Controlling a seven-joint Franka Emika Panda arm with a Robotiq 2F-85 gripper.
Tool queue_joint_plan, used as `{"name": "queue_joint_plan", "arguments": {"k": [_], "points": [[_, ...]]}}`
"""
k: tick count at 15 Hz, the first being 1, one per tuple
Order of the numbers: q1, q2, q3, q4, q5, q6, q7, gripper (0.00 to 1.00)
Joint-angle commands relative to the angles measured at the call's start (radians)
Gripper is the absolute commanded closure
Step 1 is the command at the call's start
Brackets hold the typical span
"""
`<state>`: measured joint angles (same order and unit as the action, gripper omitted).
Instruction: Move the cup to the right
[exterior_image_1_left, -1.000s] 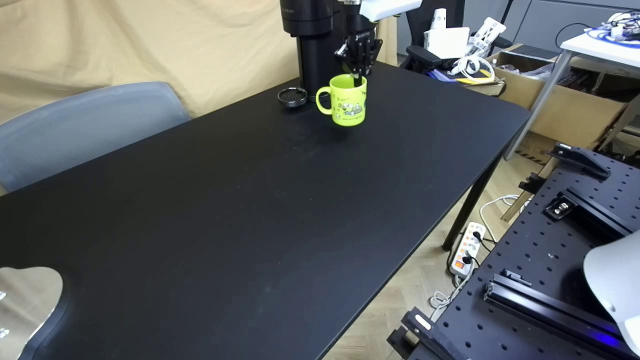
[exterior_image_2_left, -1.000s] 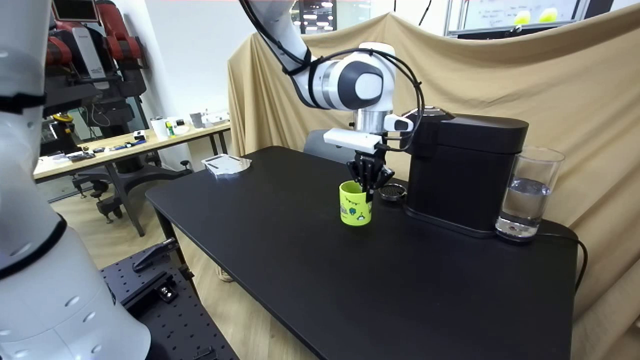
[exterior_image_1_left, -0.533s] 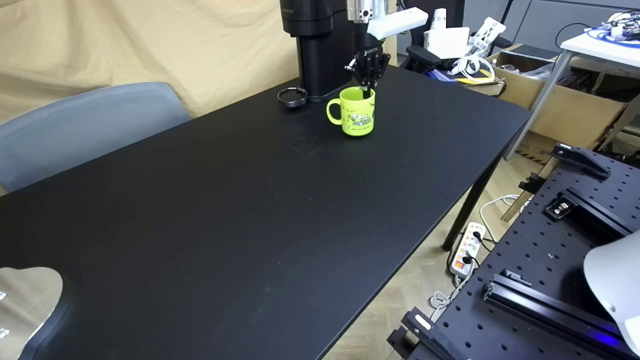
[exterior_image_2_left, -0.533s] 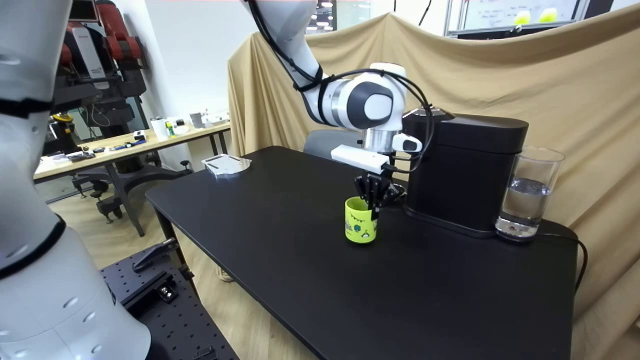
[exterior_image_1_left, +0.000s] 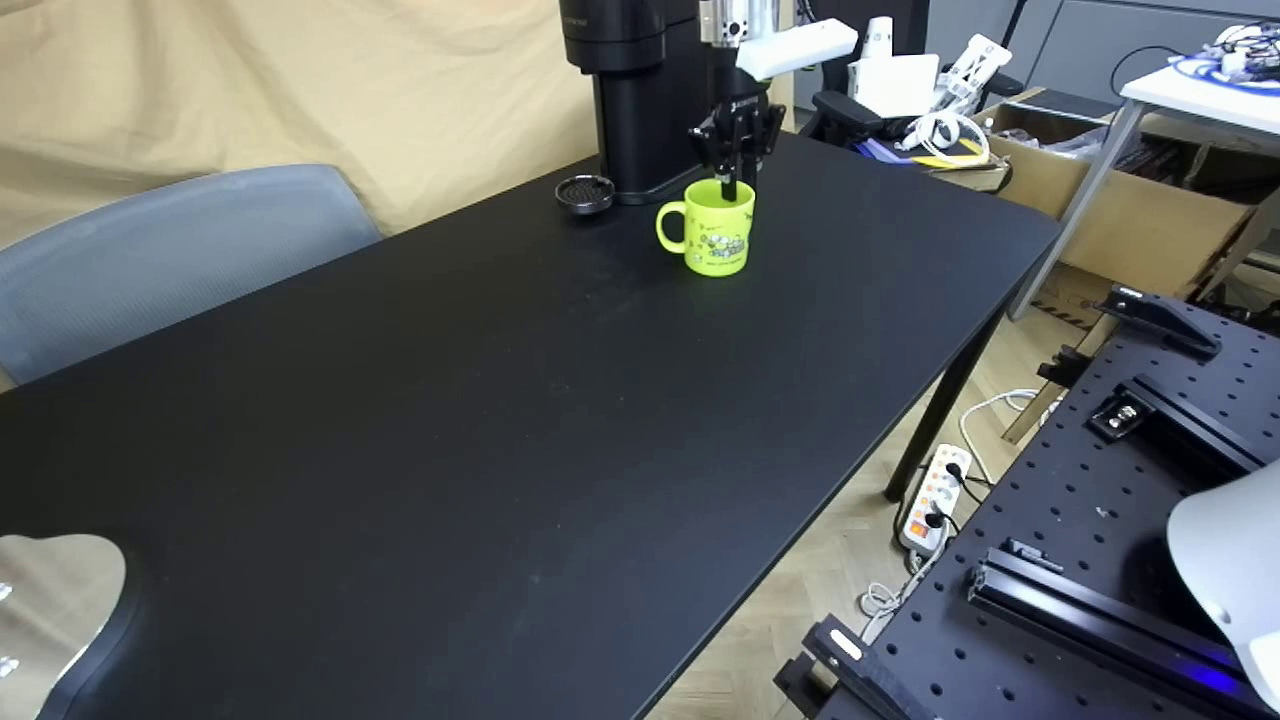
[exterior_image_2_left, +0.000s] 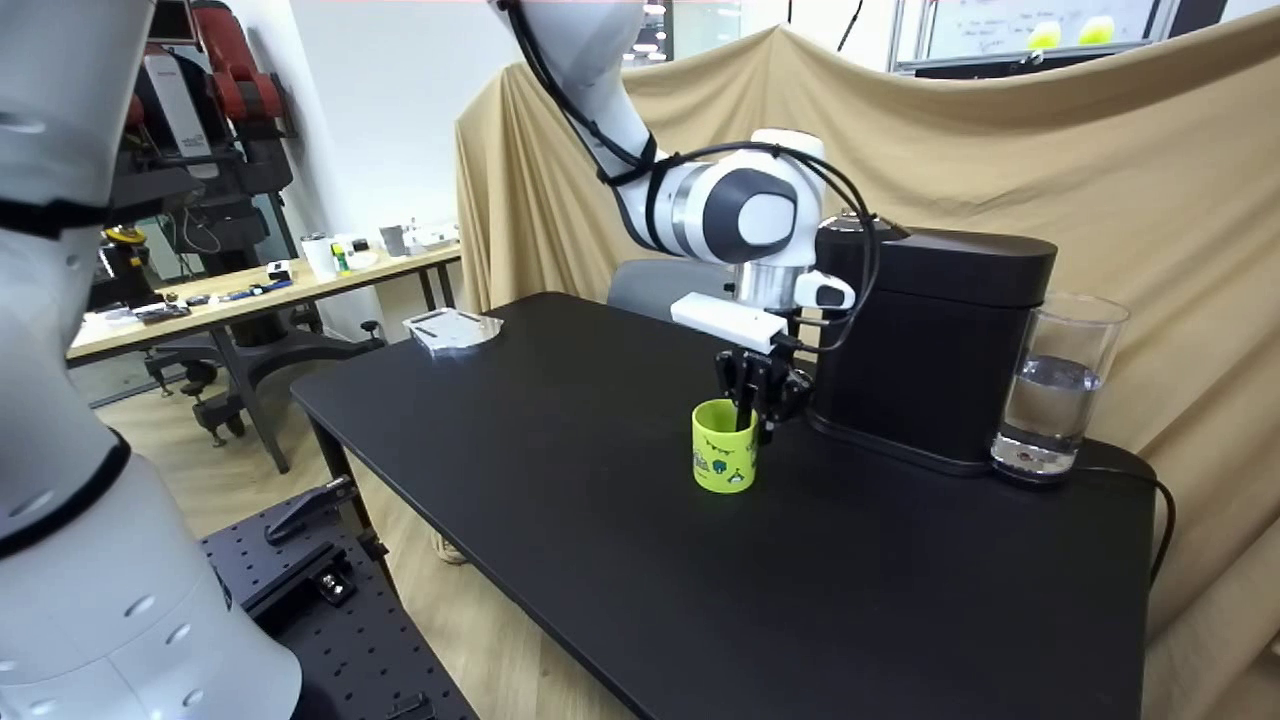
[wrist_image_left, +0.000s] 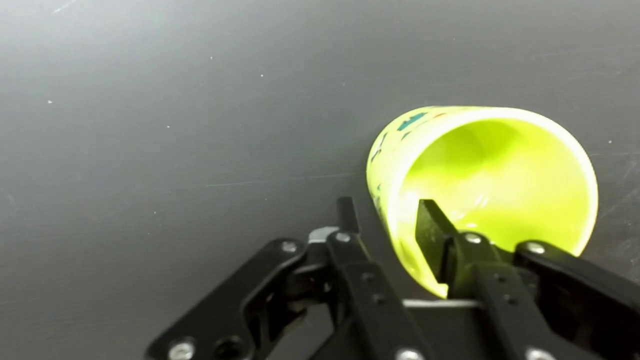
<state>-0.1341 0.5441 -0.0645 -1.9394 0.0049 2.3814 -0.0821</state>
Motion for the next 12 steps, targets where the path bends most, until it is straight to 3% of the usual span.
{"name": "queue_joint_plan", "arguments": {"k": [1,6,12], "points": [[-0.012,-0.005,0.009,0.023,0.018,-0.027,-0.018,0.34],[-0.008,-0.086,0.024,-0.031,0.002,-0.118,-0.100,0.02],[0.026,-0.273,0.029,-0.151,-0.050,-0.135,-0.172,0.00]]}}
